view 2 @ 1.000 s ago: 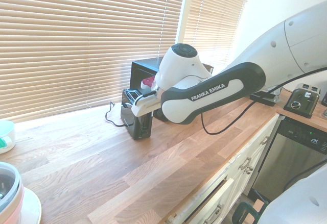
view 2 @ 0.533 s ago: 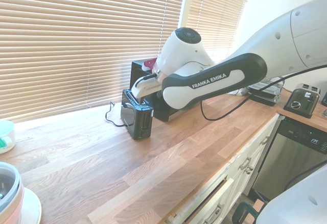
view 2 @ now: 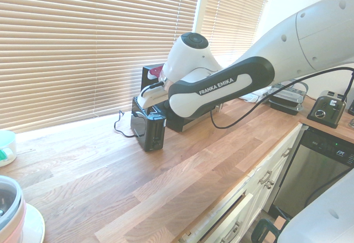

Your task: Press the toaster

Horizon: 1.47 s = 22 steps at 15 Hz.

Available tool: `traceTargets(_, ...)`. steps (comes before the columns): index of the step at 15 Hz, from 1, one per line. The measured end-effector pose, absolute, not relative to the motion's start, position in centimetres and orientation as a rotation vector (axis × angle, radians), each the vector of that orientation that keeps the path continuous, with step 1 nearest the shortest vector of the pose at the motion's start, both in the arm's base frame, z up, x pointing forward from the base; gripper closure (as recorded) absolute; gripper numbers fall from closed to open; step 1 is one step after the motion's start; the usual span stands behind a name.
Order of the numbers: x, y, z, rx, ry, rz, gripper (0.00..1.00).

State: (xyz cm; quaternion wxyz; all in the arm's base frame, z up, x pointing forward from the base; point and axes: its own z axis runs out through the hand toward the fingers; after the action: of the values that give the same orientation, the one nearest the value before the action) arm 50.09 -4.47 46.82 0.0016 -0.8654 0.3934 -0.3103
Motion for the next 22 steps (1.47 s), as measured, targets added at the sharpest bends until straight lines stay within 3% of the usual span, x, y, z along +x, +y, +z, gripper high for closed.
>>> traceTargets(22,49.9,-4.9,44.9,-2.738,1.217,-0.921,1.00)
